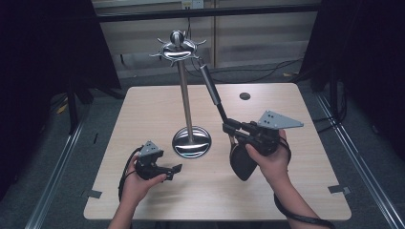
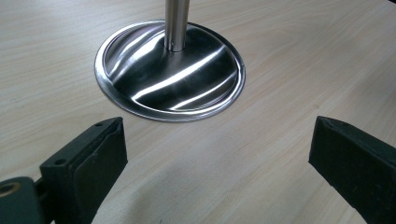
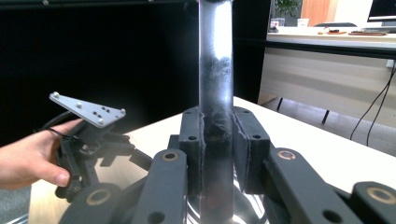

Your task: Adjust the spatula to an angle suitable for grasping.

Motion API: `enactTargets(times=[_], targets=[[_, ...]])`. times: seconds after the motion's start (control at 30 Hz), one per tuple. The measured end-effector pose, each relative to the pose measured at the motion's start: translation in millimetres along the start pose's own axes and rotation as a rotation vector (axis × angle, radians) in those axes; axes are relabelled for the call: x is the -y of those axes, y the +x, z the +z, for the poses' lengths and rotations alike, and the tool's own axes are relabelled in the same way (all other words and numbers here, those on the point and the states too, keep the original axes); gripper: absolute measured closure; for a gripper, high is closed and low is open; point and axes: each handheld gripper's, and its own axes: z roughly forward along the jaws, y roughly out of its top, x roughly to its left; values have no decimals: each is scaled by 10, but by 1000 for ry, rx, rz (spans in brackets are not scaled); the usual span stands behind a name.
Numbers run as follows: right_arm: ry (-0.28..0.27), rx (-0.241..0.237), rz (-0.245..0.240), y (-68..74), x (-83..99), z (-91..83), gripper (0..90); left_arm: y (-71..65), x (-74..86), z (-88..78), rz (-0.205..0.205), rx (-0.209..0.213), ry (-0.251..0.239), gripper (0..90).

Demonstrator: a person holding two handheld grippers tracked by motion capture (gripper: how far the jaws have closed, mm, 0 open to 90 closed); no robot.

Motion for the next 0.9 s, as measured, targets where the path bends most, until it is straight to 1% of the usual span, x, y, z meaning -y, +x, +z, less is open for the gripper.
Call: enactTargets(times=[0.03,0.13,0.23,0.3,0.33,0.43,0.5,0.67,0.7,0.73,0.9], targets=[[2,-1,-5,-4,11,23,756,3,-2,-2,6,-2,1,40],[13,4,-11,-10,17,86,756,5,0,1,2,5,-2,40],[13,-10,-8,-24,35,159,756,8,7,8,2,4,1,40],[24,-3,-11,-28,38,207,757,4,6,13,0,10,-4,40],[26,-7,-14,-31,34,232,757,1,2,9,0,4,-2,40],[36,-4,-18,-33,31,292,757,9,0,3,0,4,-3,40],[43,1,-20,-38,30,321,757,15,5,4,-3,8,-6,40],[48,-9,-19,-37,31,399,758,13,-2,-2,-7,6,-10,40],[55,-2,-19,-35,28,408,758,14,-2,-4,-7,5,-9,40],[50,-11,-18,-35,29,425,758,15,-1,-3,-6,6,-8,40],[59,1,-22,-31,25,468,758,25,2,-12,-3,6,-3,40]])
